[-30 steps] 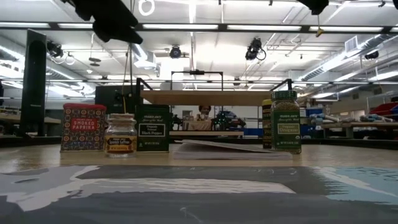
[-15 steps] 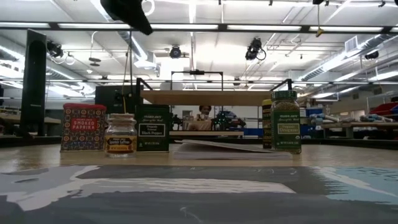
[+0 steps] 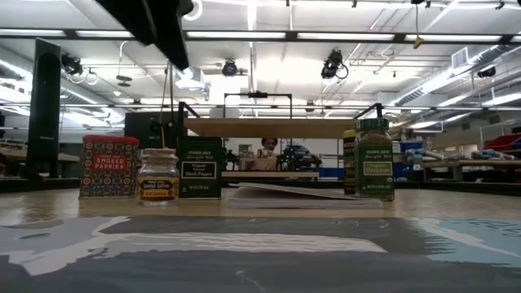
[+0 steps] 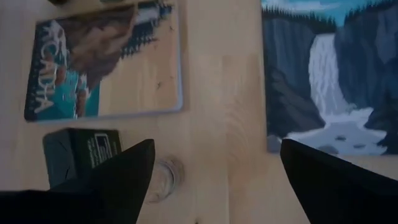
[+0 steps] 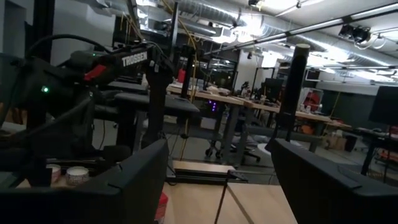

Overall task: Shelf spices
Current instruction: Put the brown seasoning bottle on the shelf

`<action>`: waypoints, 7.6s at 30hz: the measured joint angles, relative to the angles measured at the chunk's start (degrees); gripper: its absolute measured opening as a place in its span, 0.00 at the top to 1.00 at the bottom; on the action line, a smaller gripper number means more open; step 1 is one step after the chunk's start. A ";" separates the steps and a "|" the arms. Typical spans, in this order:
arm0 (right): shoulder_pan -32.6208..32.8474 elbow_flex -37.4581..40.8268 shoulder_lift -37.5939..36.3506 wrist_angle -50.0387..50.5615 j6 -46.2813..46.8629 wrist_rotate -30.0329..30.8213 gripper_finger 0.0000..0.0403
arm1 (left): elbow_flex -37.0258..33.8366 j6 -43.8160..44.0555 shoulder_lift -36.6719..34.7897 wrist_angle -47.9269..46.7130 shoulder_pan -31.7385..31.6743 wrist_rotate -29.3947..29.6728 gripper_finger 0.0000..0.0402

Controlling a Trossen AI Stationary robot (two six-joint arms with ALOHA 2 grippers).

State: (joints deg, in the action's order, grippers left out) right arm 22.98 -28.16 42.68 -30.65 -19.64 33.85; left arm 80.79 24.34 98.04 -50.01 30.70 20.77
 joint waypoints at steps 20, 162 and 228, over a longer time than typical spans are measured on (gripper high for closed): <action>-0.57 0.00 0.00 0.99 -0.09 0.26 0.29 | -0.39 -1.44 1.03 -6.46 0.22 -2.90 0.12; 0.63 0.00 -0.44 -2.64 -1.09 0.15 0.33 | -25.61 7.37 -7.67 11.33 -18.71 -11.86 0.26; 0.52 0.02 -0.42 -2.24 -1.09 0.19 0.33 | -16.10 -2.46 1.52 1.06 -17.75 -8.97 0.57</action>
State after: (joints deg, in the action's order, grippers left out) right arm 23.51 -28.14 42.26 -32.89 -20.73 34.04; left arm 64.69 21.88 99.56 -48.95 12.95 11.80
